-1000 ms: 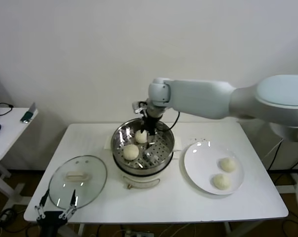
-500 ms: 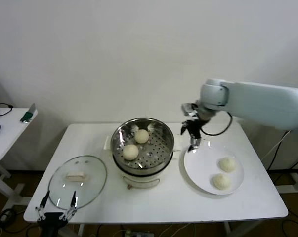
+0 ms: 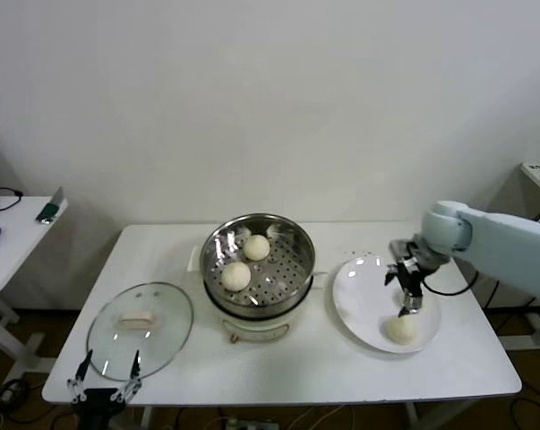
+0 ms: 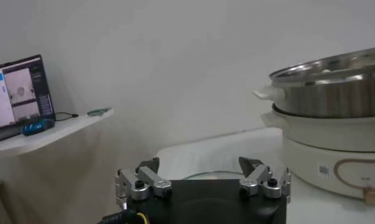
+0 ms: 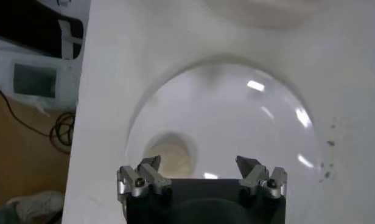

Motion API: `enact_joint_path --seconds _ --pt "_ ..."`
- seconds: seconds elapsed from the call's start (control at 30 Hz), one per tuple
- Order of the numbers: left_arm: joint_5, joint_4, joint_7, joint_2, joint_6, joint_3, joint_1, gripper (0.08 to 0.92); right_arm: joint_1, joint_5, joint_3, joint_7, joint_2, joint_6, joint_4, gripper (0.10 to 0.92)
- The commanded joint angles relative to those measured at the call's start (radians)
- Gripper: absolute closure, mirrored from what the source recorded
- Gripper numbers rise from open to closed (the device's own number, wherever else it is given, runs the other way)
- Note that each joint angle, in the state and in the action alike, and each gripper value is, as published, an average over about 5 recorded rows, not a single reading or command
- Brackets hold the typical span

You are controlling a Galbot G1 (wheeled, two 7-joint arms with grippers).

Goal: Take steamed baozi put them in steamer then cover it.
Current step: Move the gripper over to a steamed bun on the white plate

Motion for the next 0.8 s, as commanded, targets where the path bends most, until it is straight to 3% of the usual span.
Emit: enact_joint_path --seconds 0.03,0.57,0.8 --pt "0.022 0.01 -0.001 -0.007 0.001 0.003 -0.002 0.177 -0.198 -0.113 0.115 -0.004 -0.023 0.012 -0.068 0.203" --pt "0.021 0.028 -0.003 -0.012 -0.01 -0.002 0.005 0.177 -0.195 -0.098 0.099 -0.01 0.038 0.015 -0.112 0.209" --pt "0.024 0.027 -0.003 -0.013 -0.01 -0.001 0.003 0.177 -0.188 -0.096 0.101 -0.011 0.045 0.024 -0.127 0.278"
